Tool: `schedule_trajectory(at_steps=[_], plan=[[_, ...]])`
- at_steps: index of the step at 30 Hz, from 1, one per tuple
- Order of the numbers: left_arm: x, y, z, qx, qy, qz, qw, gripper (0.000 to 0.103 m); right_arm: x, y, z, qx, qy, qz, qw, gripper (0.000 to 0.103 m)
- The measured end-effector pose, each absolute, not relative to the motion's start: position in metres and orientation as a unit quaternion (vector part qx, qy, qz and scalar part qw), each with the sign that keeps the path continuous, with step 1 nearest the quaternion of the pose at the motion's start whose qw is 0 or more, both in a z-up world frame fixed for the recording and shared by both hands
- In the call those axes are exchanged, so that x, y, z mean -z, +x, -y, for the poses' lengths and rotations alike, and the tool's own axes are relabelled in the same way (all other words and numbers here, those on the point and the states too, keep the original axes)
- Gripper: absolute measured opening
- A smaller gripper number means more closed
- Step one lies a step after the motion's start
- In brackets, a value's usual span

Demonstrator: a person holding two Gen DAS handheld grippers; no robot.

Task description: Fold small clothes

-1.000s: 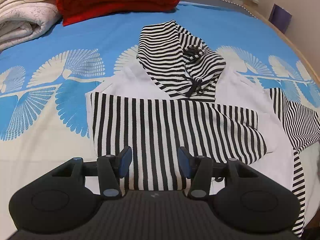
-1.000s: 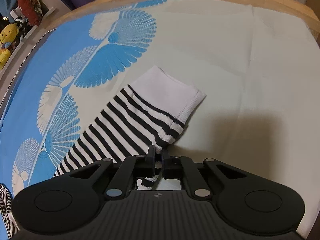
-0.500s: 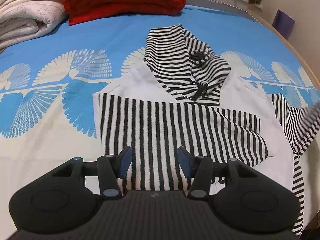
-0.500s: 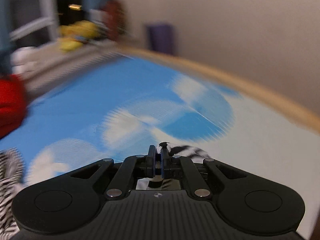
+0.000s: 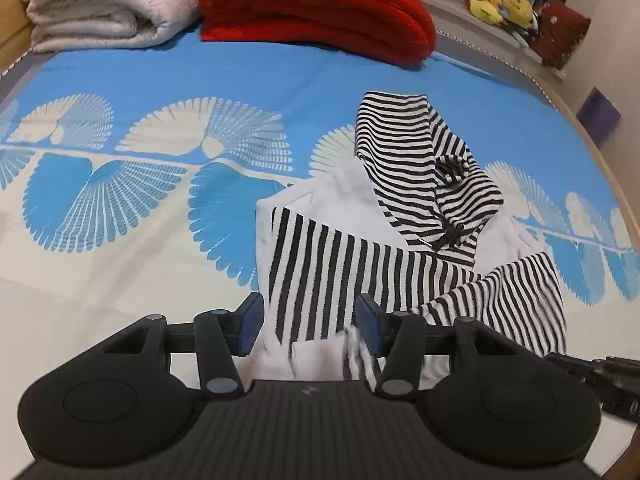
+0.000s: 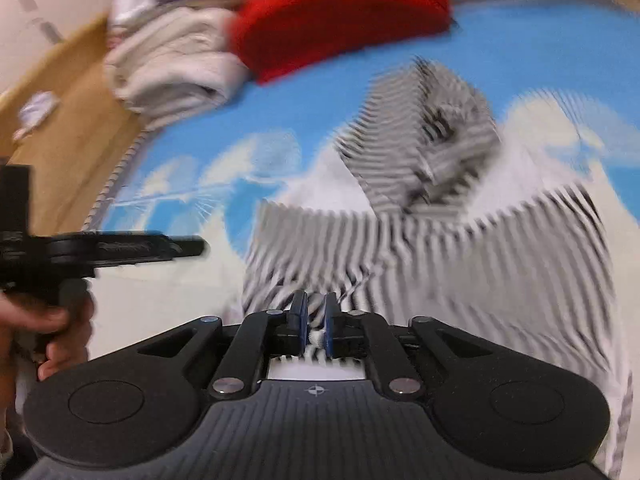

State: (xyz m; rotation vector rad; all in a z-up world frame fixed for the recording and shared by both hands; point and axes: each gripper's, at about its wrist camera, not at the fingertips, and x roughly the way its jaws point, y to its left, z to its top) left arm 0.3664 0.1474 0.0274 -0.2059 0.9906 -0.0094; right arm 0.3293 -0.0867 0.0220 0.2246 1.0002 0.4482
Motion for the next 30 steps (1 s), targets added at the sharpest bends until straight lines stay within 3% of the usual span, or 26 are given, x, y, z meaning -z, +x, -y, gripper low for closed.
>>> schedule_trajectory(at_steps=[6,10,14,24,26,30], plan=[[-0.01,0.369,-0.148,0.021,-0.14,-0.504,0.852,0.056,-0.018,0.341,0.128,-0.117,0.161,-0.462,0.864,0.016],[0.02,0.373,-0.151,0.034,-0.181,-0.543,0.819,0.054,0.001,0.35,0.142,-0.09,0.192,-0.497,0.841,0.02],[0.047,0.376,-0.155,0.028,-0.191,-0.571,0.798,0.033,-0.012,0.354,0.143,-0.109,0.167,-0.476,0.857,0.02],[0.081,0.382,-0.149,0.02,-0.178,-0.604,0.777,0.032,-0.024,0.369,0.187,-0.084,0.202,-0.462,0.86,0.02],[0.075,0.384,-0.145,0.03,-0.159,-0.598,0.785,0.003,-0.024,0.369,0.196,-0.072,0.211,-0.461,0.859,0.02],[0.025,0.38,-0.146,0.03,-0.122,-0.514,0.849,0.002,-0.018,0.37,0.21,-0.047,0.23,-0.465,0.854,0.02]])
